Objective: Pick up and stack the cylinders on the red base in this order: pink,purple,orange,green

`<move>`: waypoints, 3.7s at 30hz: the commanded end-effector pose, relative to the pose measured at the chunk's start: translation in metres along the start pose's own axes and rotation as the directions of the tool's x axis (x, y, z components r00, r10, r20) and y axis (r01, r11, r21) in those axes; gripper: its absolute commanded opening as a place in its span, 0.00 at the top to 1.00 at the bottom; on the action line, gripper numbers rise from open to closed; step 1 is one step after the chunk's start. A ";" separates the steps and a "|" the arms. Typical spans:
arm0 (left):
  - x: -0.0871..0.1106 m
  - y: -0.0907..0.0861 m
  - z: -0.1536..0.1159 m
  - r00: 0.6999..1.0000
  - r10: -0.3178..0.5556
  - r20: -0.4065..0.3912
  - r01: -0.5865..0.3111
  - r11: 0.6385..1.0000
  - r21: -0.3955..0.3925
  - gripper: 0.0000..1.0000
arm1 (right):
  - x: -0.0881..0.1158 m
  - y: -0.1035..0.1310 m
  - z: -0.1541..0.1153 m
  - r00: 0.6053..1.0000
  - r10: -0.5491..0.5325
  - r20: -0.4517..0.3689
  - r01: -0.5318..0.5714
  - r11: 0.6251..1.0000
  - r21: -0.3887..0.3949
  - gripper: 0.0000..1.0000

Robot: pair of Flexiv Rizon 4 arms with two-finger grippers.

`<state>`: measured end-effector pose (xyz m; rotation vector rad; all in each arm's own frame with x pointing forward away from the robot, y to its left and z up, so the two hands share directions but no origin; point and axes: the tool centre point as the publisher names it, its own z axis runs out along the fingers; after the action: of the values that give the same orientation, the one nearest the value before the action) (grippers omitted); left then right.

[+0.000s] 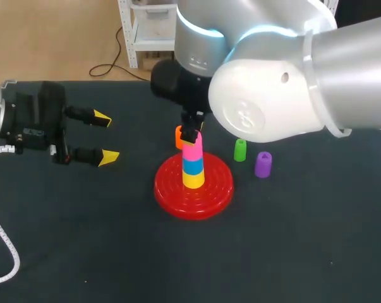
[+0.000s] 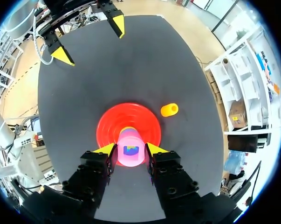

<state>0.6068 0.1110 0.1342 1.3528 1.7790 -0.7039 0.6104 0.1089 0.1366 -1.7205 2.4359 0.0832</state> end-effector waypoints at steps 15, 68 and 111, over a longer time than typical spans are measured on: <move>0.002 0.000 0.000 1.000 0.003 0.006 -0.003 1.000 -0.003 0.00 | -0.005 -0.023 -0.073 0.988 0.007 0.157 -0.018 0.998 0.067 0.00; 0.002 0.000 0.000 1.000 0.003 0.006 -0.003 1.000 -0.003 0.00 | 0.159 -0.042 -0.005 0.929 0.365 -0.057 -0.363 0.930 0.055 0.00; 0.002 0.000 0.000 1.000 0.003 0.006 -0.003 1.000 -0.003 0.00 | 0.157 -0.060 0.034 0.866 0.479 -0.142 -0.478 0.877 0.047 0.00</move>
<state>0.6068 0.1110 0.1342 1.3528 1.7790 -0.7039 0.6158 -0.0521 0.0870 -1.1148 2.9165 -0.0031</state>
